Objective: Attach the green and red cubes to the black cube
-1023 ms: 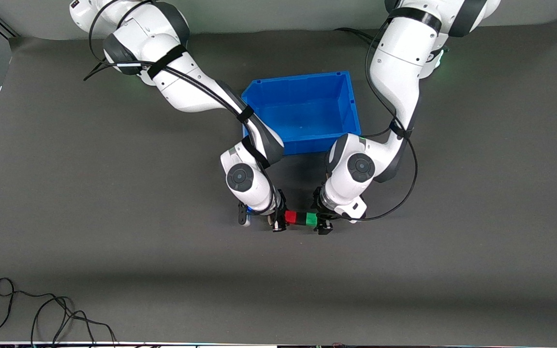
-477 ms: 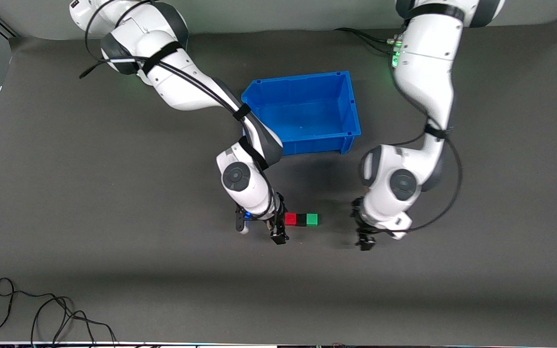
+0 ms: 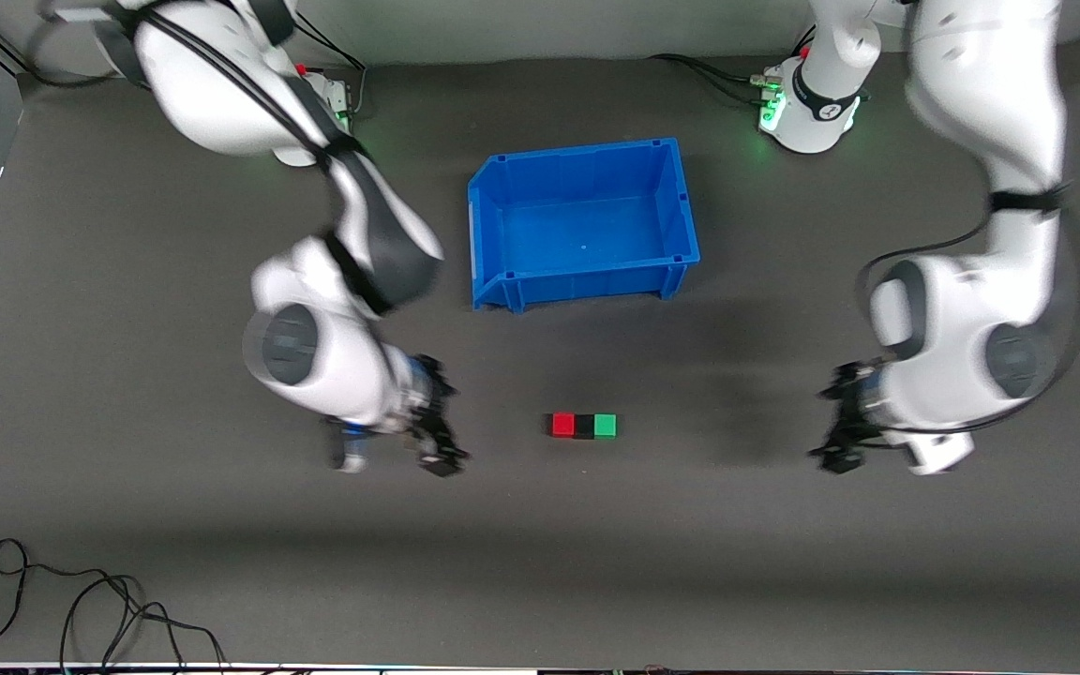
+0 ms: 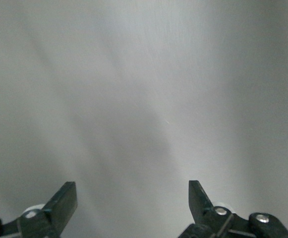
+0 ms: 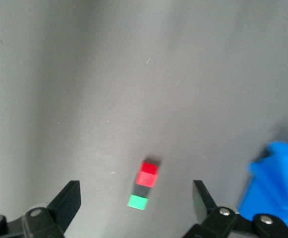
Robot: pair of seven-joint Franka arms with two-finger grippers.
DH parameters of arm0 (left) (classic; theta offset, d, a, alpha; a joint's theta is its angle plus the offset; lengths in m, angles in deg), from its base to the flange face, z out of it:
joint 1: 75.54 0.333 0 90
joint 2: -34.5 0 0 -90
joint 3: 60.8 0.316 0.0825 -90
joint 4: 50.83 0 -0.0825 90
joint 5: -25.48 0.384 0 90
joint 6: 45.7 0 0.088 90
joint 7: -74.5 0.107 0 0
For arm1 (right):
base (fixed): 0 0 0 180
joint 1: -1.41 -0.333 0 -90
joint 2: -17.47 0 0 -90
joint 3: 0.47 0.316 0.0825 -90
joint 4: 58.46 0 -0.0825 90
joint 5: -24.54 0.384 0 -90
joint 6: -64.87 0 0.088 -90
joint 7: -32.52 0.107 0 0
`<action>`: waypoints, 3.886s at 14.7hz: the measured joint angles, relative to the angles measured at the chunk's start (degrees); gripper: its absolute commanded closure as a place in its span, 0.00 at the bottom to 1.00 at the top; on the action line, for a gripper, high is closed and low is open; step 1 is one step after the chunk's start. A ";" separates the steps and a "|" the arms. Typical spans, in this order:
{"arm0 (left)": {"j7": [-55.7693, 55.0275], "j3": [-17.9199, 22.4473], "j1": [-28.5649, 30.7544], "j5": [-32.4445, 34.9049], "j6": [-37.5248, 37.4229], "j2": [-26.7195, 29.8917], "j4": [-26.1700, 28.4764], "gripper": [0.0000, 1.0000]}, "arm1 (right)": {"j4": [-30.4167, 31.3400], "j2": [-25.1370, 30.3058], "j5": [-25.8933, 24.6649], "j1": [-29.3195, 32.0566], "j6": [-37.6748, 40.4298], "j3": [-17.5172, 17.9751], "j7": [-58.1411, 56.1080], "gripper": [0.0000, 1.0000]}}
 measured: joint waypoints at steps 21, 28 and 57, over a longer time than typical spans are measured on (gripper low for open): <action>55.44 -3.82 4.50 13.84 -25.47 21.80 -7.35 0.00 | 16.39 30.00 -8.34 19.12 23.27 -13.00 -91.87 0.00; 57.86 -14.52 16.21 14.03 -25.19 22.16 -6.24 0.00 | 25.79 33.84 -9.90 17.10 15.04 -12.96 -92.23 0.01; 61.81 -20.53 20.90 17.11 -29.72 25.44 -3.86 0.00 | 26.79 34.83 -12.80 21.53 14.00 -4.92 -91.41 0.00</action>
